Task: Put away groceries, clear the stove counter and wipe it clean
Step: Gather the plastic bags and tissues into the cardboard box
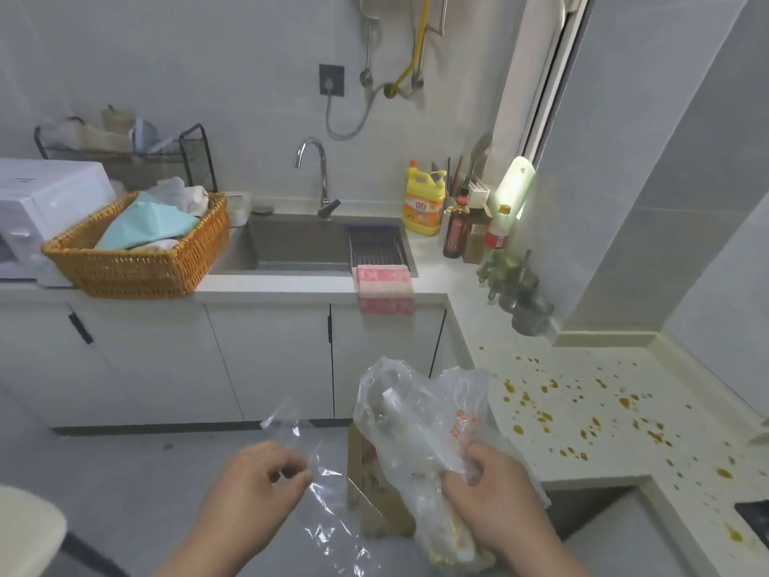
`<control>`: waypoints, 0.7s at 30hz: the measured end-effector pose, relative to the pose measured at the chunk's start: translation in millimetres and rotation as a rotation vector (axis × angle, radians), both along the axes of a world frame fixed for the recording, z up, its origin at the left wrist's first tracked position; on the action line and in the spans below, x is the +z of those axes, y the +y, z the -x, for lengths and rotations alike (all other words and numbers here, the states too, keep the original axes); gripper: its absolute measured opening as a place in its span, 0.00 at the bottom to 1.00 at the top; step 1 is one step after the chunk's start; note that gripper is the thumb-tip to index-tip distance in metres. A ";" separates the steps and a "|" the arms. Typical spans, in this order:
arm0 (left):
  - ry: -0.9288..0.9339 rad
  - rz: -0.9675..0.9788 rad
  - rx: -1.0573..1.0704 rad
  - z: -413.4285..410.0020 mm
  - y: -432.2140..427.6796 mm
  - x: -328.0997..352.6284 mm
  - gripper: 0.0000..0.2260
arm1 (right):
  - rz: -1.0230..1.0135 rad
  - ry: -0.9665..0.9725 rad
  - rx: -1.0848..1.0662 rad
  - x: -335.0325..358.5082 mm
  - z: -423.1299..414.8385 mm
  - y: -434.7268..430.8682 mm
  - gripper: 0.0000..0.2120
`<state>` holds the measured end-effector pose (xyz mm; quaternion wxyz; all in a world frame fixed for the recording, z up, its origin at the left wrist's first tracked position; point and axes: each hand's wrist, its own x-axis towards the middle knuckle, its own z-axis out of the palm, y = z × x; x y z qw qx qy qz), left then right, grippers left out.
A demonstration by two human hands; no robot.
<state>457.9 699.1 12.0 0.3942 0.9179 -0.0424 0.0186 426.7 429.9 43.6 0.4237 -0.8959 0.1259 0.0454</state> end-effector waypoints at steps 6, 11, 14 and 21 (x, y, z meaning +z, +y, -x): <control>0.019 -0.063 -0.021 -94.1 -5.5 -5.1 0.14 | -0.038 0.032 0.014 -13.5 -91.6 -10.5 0.05; 0.050 -0.082 -0.018 -150.3 -8.6 -9.2 0.09 | -0.043 0.076 -0.028 -21.4 -141.7 -13.9 0.07; 0.063 -0.078 -0.062 -181.9 -5.2 -14.6 0.09 | -0.047 0.107 -0.042 -25.2 -168.8 -9.1 0.10; 0.095 -0.075 -0.150 -267.0 9.7 -25.4 0.11 | 0.033 0.160 -0.101 -29.1 -229.9 11.8 0.06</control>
